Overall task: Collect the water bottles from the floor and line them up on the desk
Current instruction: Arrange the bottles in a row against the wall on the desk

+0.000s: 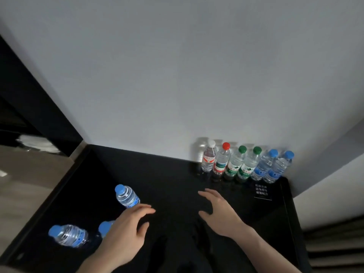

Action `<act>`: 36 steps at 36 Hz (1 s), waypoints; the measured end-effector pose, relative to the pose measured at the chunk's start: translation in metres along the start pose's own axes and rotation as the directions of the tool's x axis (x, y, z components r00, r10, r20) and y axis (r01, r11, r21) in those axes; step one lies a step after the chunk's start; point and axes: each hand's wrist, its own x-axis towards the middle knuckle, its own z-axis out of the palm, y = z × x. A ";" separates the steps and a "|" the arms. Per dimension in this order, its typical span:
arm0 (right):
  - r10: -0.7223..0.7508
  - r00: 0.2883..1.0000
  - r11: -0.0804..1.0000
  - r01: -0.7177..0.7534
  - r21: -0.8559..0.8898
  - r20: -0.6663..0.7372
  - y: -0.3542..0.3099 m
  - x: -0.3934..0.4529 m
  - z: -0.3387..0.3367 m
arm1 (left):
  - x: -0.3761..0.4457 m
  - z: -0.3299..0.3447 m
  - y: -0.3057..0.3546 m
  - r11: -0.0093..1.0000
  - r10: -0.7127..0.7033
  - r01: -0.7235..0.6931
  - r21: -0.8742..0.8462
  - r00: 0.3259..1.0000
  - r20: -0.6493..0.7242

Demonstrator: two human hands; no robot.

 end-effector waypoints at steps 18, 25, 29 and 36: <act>-0.081 0.996 0.997 0.080 0.017 0.043 -0.127 -0.032 0.114 | -0.070 -0.075 -0.106 0.990 -0.140 0.141 -0.002 0.985 -0.104; -0.036 0.998 0.992 0.042 0.119 -0.045 -0.161 -0.040 0.175 | -0.083 -0.092 -0.145 0.997 -0.046 0.045 0.066 0.999 0.002; 0.015 0.996 0.989 -0.002 0.151 -0.088 -0.168 -0.051 0.204 | -0.074 -0.098 -0.158 0.995 0.001 -0.007 0.104 0.998 0.055; 0.093 0.981 0.990 -0.073 0.122 -0.168 -0.167 -0.069 0.214 | -0.050 -0.078 -0.153 0.979 0.095 -0.120 0.167 0.984 0.151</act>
